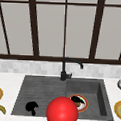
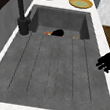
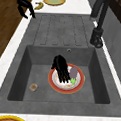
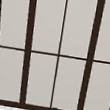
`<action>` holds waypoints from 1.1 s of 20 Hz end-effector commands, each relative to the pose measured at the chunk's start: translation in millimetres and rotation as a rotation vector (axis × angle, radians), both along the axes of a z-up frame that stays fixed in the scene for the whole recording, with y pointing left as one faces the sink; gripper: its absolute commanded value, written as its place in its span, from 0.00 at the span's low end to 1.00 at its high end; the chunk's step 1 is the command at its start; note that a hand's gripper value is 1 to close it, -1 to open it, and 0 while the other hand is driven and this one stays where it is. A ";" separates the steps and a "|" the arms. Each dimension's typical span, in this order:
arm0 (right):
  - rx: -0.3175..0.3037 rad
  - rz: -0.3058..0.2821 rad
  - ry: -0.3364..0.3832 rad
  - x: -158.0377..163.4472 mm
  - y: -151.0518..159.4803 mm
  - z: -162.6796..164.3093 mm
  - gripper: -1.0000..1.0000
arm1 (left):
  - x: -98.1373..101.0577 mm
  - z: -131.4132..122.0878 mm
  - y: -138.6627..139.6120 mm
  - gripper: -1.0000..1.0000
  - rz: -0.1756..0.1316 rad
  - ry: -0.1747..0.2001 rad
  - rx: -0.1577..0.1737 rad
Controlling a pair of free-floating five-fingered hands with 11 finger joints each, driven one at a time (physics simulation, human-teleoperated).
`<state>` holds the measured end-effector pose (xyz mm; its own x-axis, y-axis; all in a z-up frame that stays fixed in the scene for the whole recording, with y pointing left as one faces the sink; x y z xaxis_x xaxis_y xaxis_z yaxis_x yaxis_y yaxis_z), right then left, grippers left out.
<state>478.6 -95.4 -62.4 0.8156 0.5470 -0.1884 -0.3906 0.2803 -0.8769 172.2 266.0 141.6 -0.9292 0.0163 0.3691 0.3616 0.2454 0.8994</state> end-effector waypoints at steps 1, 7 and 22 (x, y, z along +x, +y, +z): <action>0.023 0.002 0.086 19.2 0.0 -12.4 0.00 | 0.0 0.0 0.0 0.50 0.000 0.000 0.000; -0.041 0.057 0.114 13.7 -4.8 -33.0 1.00 | 0.0 0.0 0.0 0.50 0.000 0.000 0.000; 0.067 0.079 0.029 1.6 -39.8 26.1 1.00 | 0.0 0.0 0.0 0.50 0.000 0.000 0.000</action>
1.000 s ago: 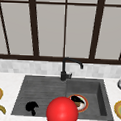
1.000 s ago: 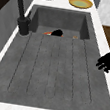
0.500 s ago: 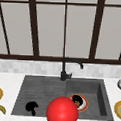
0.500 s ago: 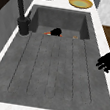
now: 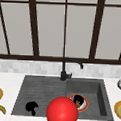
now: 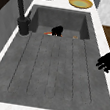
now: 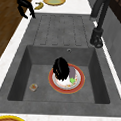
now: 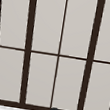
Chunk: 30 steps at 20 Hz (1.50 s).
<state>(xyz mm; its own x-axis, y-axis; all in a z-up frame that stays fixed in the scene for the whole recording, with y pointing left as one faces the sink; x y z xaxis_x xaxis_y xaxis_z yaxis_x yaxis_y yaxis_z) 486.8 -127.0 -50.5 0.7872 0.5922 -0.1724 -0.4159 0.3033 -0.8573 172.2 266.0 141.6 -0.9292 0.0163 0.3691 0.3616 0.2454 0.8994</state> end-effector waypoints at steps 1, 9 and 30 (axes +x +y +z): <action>0.025 0.032 0.009 -8.8 -10.8 19.8 1.00 | 0.0 0.0 0.0 0.50 0.000 0.000 0.000; -0.037 0.050 -0.036 -34.5 -24.6 71.2 1.00 | 0.0 0.0 0.0 0.50 0.000 0.000 0.000; -0.058 0.094 -0.071 -109.5 -57.2 211.3 1.00 | 0.0 0.0 0.0 0.50 0.000 0.000 0.000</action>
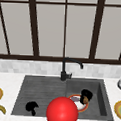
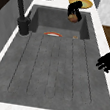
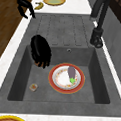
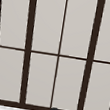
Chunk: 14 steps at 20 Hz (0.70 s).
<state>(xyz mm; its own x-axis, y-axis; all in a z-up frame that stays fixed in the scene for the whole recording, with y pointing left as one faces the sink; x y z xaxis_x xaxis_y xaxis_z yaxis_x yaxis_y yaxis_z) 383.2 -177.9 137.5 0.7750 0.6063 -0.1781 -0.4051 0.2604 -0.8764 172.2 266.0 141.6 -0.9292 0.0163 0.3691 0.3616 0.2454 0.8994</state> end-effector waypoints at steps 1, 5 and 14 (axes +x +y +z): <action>-0.017 0.074 -0.048 -8.5 -7.8 30.9 1.00 | 0.0 0.0 0.0 0.50 0.000 0.000 0.000; -0.014 0.093 -0.052 -29.4 -11.1 61.9 1.00 | 0.0 0.0 0.0 0.50 0.000 0.000 0.000; 0.022 0.097 -0.044 -65.9 -41.2 110.4 1.00 | 0.0 0.0 0.0 0.50 0.000 0.000 0.000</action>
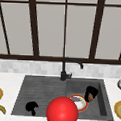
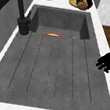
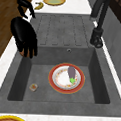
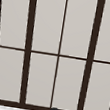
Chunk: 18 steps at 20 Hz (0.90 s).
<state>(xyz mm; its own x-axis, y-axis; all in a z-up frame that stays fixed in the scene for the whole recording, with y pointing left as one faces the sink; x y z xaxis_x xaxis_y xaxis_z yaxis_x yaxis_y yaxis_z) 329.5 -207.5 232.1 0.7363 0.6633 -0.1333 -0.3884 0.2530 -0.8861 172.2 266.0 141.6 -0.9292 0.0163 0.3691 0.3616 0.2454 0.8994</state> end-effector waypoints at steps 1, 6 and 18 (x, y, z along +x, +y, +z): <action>0.000 0.028 -0.006 -16.3 -14.8 21.5 1.00 | 0.0 0.0 0.0 0.50 0.000 0.000 0.000; 0.011 0.043 -0.022 -41.3 -30.2 52.2 1.00 | 0.0 0.0 0.0 0.50 0.000 0.000 0.000; 0.065 0.037 0.001 -71.0 -73.2 121.2 1.00 | 0.0 0.0 0.0 0.50 0.000 0.000 0.000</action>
<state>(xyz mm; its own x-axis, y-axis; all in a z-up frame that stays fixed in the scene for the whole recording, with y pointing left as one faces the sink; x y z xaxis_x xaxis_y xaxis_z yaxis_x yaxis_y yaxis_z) 264.0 -270.6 338.0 0.7311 0.6728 -0.1133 -0.3909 0.2770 -0.8777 172.2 266.0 141.6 -0.9292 0.0163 0.3691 0.3616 0.2454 0.8994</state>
